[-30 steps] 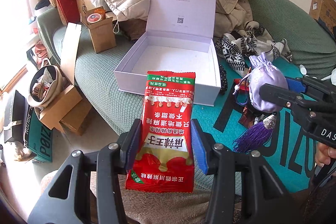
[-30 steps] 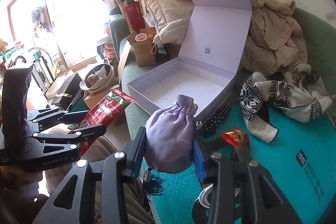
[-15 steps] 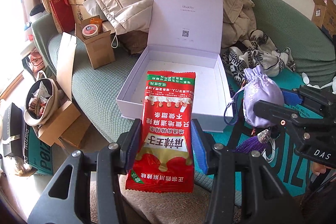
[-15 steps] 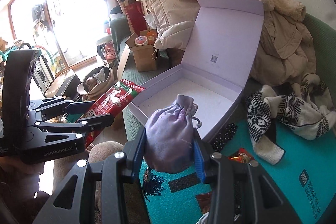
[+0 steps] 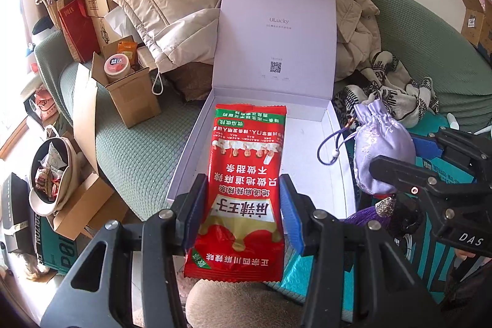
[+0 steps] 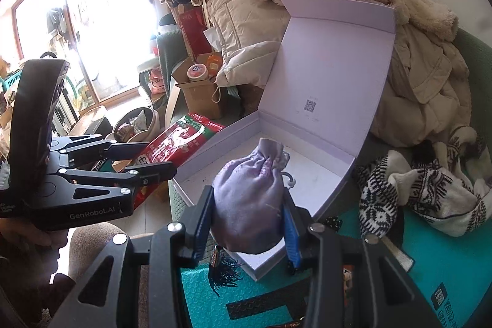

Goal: Organize objects
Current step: 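Carry the red packet with the left gripper while the right carries the pouch over the white box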

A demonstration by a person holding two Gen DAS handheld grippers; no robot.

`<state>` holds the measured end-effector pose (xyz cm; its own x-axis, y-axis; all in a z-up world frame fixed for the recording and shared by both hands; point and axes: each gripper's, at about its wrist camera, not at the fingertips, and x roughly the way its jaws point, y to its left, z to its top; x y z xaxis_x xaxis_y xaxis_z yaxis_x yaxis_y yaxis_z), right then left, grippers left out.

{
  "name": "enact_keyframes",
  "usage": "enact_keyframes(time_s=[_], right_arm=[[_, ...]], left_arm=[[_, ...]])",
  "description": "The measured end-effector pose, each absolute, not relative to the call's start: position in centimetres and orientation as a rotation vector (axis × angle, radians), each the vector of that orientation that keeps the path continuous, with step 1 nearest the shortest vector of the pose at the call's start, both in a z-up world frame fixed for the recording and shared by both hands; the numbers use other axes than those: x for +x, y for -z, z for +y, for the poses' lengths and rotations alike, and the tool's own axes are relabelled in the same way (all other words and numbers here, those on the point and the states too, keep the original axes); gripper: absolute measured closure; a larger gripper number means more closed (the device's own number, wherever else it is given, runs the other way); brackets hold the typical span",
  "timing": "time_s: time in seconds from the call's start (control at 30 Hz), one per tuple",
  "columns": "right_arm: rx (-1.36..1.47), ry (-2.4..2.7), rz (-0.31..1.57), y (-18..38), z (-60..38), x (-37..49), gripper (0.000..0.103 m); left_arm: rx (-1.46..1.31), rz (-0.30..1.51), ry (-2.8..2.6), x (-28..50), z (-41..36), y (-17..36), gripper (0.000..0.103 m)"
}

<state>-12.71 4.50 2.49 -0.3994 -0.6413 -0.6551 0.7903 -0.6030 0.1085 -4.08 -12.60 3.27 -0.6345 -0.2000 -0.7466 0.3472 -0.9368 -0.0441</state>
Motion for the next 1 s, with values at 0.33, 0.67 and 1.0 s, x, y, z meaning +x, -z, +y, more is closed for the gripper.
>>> enact_keyframes(time_s=[0.33, 0.67, 1.0], right_arm=[[0.818, 2.078, 0.299, -2.5, 2.4, -16.6, 0.062], [0.828, 2.097, 0.311, -1.5, 0.7, -20.6, 0.062], [0.847, 2.132, 0.324, 0.2, -1.1, -24.2, 0.062]], left_arm=[[1.163, 0.249, 2.592, -9.4, -15.6, -2.1, 0.059], [1.187, 0.242, 2.620, -15.0, -17.8, -0.5, 0.059], [1.202, 0.235, 2.617, -19.6, -20.6, 2.3, 0.059]])
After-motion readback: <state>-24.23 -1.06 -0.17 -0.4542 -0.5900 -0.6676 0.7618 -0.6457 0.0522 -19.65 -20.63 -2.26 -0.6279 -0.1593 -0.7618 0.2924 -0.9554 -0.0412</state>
